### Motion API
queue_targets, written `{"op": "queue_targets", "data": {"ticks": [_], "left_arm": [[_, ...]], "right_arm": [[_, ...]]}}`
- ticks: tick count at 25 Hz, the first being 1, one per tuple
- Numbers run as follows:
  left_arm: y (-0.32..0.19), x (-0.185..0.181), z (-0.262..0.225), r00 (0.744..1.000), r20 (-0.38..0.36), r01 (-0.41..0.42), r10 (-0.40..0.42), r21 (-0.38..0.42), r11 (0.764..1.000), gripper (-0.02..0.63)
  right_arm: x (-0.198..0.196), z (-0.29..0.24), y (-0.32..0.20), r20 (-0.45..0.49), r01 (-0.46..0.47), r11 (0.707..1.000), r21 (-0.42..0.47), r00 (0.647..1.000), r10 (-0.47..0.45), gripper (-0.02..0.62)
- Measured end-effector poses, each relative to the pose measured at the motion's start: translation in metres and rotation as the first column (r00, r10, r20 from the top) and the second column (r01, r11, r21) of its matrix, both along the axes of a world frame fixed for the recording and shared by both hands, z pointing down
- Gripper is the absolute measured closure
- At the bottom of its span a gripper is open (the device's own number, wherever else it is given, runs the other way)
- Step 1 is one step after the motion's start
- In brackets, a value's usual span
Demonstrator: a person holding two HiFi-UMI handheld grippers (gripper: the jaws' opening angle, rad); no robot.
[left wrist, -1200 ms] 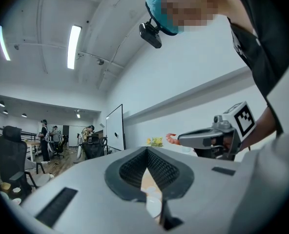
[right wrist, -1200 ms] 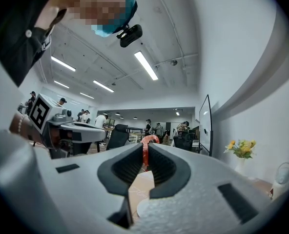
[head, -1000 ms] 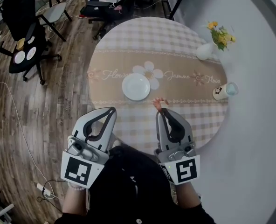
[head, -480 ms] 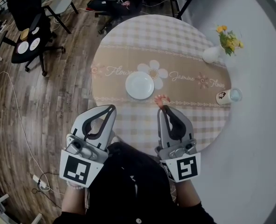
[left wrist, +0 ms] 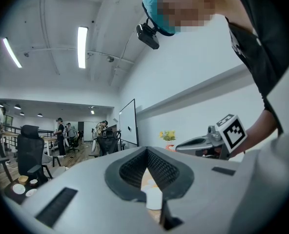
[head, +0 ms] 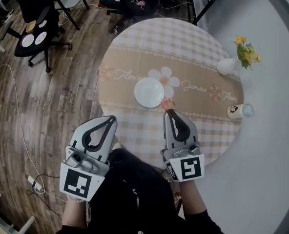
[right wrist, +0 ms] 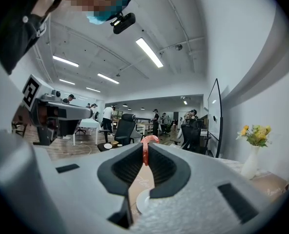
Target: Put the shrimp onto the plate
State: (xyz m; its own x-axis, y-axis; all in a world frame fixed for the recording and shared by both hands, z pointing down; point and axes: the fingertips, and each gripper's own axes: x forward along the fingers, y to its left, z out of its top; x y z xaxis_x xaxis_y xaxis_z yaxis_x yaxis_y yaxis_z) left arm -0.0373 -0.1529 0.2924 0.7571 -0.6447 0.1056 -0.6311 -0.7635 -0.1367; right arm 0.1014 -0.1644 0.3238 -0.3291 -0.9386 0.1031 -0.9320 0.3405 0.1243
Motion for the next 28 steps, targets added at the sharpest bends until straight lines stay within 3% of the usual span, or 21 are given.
{"op": "queue_targets", "data": {"ticks": [17,28], "left_arm": [[-0.006,-0.018,0.007,0.997,0.005,0.073,-0.073,-0.011,0.997,0.606],[-0.010,-0.031,0.019,0.993,0.013,0.116,-0.116,-0.045,0.992,0.606]], "right_arm": [[0.001,0.107,-0.055,-0.103,0.050,0.980,-0.193,0.992,-0.071,0.574],[-0.004,0.177,-0.081,-0.164,0.065,0.944,-0.325,0.979,-0.124,0.574]]}}
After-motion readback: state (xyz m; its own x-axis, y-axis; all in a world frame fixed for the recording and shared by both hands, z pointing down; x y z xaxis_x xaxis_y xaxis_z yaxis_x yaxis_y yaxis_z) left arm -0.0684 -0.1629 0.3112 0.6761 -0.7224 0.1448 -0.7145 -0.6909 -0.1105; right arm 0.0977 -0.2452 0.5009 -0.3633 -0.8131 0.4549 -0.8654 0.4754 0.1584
